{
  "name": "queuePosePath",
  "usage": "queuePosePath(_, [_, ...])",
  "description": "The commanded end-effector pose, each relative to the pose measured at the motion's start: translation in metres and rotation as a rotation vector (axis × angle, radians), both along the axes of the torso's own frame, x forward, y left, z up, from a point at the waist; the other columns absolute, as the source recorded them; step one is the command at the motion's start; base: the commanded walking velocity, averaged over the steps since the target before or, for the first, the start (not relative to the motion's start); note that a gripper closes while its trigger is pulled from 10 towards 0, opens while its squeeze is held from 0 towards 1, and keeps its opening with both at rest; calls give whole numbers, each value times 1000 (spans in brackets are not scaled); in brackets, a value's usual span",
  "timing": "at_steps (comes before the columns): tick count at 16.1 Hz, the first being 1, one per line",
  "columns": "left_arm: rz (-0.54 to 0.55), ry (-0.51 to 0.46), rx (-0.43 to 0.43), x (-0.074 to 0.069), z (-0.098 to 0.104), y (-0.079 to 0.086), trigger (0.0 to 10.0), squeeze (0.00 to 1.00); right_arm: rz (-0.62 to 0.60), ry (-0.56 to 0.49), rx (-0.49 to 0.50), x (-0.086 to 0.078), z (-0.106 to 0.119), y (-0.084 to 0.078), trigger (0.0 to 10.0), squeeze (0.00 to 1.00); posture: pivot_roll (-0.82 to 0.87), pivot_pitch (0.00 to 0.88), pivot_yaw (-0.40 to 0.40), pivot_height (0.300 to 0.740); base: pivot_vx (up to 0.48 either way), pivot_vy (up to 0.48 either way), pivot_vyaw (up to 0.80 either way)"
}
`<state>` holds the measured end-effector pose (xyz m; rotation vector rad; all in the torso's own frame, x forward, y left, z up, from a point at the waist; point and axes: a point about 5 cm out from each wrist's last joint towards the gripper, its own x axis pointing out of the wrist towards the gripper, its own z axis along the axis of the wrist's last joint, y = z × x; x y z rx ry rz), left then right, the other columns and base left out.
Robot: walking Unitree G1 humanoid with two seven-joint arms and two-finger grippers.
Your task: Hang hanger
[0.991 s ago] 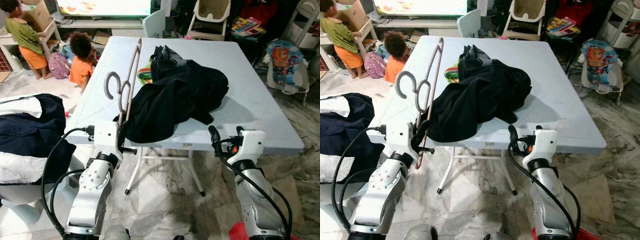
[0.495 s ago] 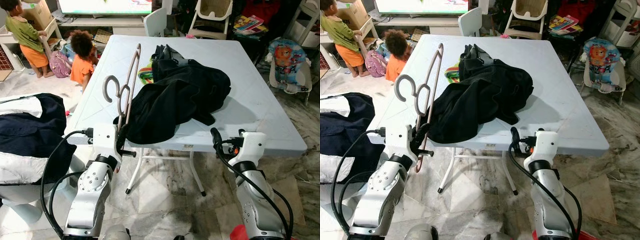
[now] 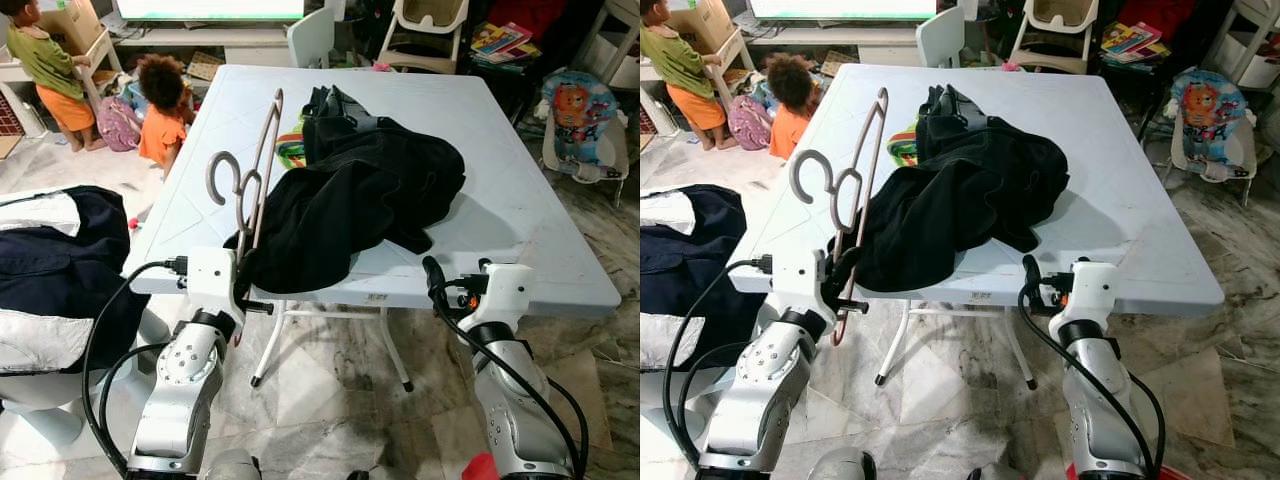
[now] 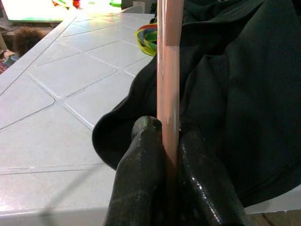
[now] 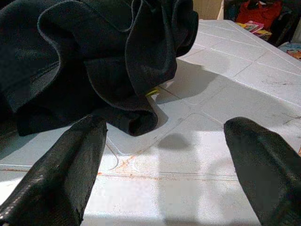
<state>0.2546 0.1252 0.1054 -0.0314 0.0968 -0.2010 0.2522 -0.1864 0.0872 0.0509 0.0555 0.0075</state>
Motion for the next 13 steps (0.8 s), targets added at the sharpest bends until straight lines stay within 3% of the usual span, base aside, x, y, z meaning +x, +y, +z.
queuePosePath(1, [-17, -15, -2, -1, 4, -2, 10000, 0, -14, -23, -11, 2, 8, -3, 10000, 0, 17, 0, -22, 740, 0, 0, 0])
queuePosePath(4, [-19, -13, 0, -1, 4, -3, 10000, 0, -15, -20, -10, 4, 7, -4, 10000, 0, 17, 0, -22, 740, 0, 95, 0])
queuePosePath(13, [-31, -7, 11, -2, 3, -5, 10000, 0, -18, -13, -11, 4, 7, -4, 10000, 0, 18, 0, -26, 740, 0, 460, 0])
